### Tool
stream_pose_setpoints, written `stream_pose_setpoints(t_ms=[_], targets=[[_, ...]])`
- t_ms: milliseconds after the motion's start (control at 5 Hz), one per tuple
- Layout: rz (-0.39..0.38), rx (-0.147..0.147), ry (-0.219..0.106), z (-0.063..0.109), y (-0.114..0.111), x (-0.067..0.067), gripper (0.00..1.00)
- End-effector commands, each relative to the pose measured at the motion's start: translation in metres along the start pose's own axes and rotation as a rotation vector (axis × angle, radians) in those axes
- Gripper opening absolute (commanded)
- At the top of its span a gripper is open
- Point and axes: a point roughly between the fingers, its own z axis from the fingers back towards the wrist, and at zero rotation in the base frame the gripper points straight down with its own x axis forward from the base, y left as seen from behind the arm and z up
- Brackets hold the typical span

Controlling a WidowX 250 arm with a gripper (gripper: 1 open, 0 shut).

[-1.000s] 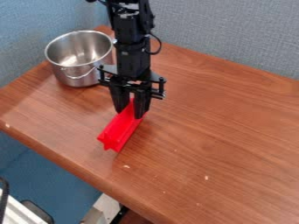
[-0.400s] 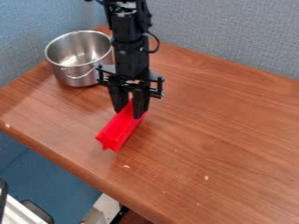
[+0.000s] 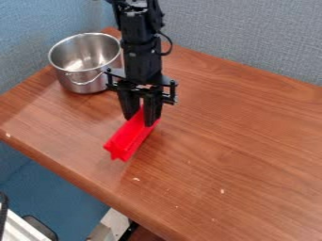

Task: Put the red object in the metal pot

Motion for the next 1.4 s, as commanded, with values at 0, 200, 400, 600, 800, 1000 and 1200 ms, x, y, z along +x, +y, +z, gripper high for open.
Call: stream_pose_setpoints(t_ms=[0, 200, 400, 600, 800, 1000, 1200], targets=[[-0.002, -0.002, -0.073, 0.020, 0.001, 0.008, 0.00], [-0.015, -0.005, -0.070, 0.021, 0.001, 0.008, 0.00], [-0.033, -0.011, -0.070, 0.022, -0.001, 0.009, 0.00], [-0.057, -0.017, -0.071, 0.023, -0.002, 0.013, 0.00], [-0.075, -0.019, -0.093, 0.018, -0.001, 0.022, 0.00], [-0.079, 0.001, -0.090, 0.011, 0.002, 0.029, 0.00], [-0.077, 0.010, -0.084, 0.009, 0.002, 0.029, 0.00]])
